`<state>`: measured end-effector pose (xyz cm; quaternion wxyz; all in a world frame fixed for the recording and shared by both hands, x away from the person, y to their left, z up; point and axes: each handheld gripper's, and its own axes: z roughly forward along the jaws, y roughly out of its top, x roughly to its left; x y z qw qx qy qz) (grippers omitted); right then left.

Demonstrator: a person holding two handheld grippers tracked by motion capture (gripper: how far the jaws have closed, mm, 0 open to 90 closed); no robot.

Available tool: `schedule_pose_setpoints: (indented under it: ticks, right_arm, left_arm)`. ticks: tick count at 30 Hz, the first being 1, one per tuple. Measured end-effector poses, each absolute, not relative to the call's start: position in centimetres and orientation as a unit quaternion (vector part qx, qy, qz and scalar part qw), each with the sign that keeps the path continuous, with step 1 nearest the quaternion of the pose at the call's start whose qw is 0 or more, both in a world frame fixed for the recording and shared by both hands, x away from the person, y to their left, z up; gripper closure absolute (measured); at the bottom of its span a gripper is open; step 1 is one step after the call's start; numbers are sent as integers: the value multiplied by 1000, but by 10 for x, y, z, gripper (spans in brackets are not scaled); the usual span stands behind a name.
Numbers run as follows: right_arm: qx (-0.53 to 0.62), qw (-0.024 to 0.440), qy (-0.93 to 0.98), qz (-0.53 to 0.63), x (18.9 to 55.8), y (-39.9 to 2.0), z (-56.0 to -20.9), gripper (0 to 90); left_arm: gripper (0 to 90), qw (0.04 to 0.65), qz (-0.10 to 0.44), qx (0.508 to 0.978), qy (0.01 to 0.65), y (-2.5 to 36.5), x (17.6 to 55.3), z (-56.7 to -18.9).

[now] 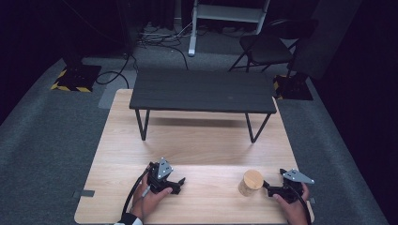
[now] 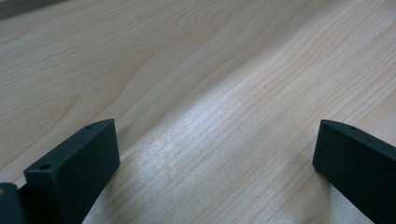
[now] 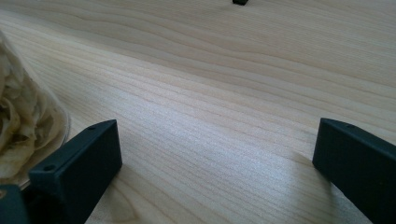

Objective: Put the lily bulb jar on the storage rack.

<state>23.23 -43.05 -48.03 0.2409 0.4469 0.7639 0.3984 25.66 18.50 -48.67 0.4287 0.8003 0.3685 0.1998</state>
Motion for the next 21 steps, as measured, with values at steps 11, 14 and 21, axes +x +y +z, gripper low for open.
schedule_pose_setpoints:
  ticks: [11, 14, 21]
  right_arm:
    - [446, 241, 764, 399, 232, -431, -480, 6]
    - [446, 241, 764, 399, 232, -431, -480, 6]
    - [440, 235, 768, 401, 233, -434, -480, 11]
  left_arm:
    - [5, 429, 200, 800, 369, 185, 257, -487]
    - [5, 429, 200, 800, 368, 185, 257, -487]
    - [5, 429, 200, 800, 368, 185, 257, -487]
